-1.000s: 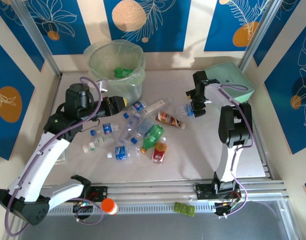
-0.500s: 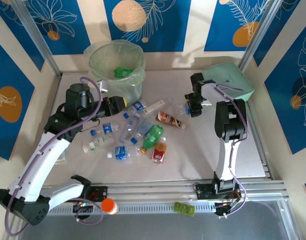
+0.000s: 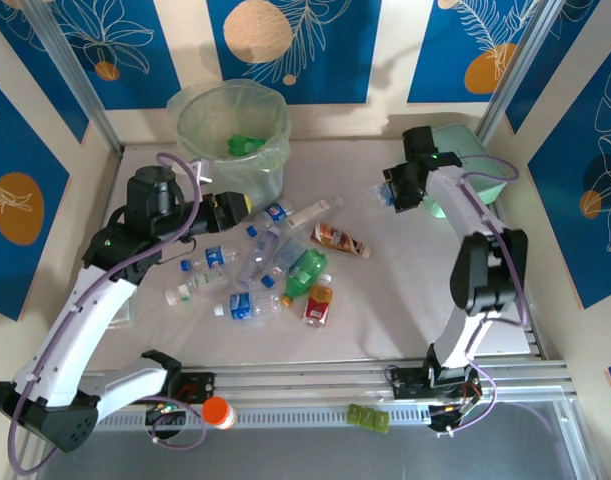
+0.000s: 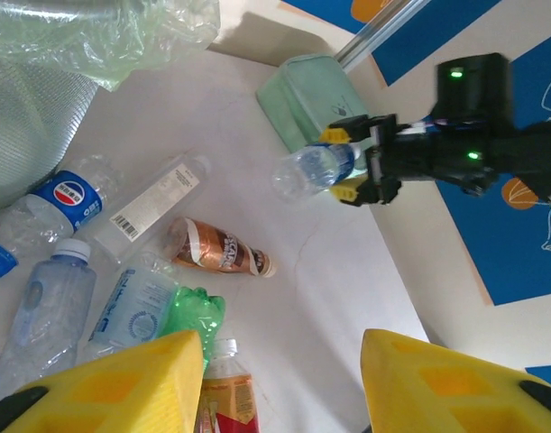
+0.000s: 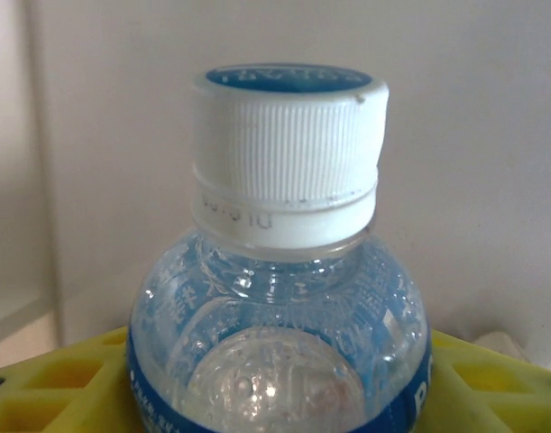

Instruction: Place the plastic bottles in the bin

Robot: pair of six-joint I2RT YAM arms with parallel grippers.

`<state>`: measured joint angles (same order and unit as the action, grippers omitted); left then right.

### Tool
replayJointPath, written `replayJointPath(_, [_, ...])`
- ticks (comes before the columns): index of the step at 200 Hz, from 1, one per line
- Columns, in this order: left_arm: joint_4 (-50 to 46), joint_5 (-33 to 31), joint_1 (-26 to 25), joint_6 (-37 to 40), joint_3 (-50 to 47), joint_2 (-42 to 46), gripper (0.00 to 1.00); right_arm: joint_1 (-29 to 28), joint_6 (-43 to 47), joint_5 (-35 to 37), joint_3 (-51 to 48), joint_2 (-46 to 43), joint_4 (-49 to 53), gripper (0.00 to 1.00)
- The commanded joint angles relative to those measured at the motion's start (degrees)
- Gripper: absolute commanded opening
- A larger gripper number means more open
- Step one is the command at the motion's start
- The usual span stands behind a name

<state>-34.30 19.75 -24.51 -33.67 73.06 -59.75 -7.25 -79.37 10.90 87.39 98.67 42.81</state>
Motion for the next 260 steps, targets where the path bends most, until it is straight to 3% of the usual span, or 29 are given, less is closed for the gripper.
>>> replayJointPath(1, [1.0, 3.6, -0.4, 4.3, 1.2, 1.2, 0.55, -0.2, 6.8, -1.9, -3.5, -8.1, -1.8, 0.61])
replayJointPath(21, [2.3, 5.3, -0.5, 4.6, 0.1, 1.2, 0.6, -1.6, 11.9, -5.1, -8.2, -16.0, -7.0, 0.6])
replayJointPath(59, [4.8, 9.7, -1.8, 2.1, -1.5, -0.9, 0.65, -4.9, 22.1, -18.7, -15.9, -27.1, -19.0, 0.6])
replayJointPath(106, [6.3, 7.3, -9.9, 2.7, -1.3, -6.1, 0.78, -16.2, 32.5, -18.9, -17.9, -34.8, -17.0, 0.6])
replayJointPath(148, [8.7, 7.5, -13.9, 4.5, -1.5, -8.9, 0.99, -20.7, 31.8, -19.6, -24.6, -41.0, -18.9, 0.59])
replayJointPath(196, [16.4, 15.4, -17.7, 1.7, -3.2, -12.9, 1.0, -23.5, 29.2, -19.7, -29.9, -45.2, -23.0, 0.58])
replayJointPath(260, [22.9, 19.1, -21.6, 0.4, -4.3, -15.8, 0.98, -24.1, 24.3, -21.6, -34.3, -48.0, -31.2, 0.58])
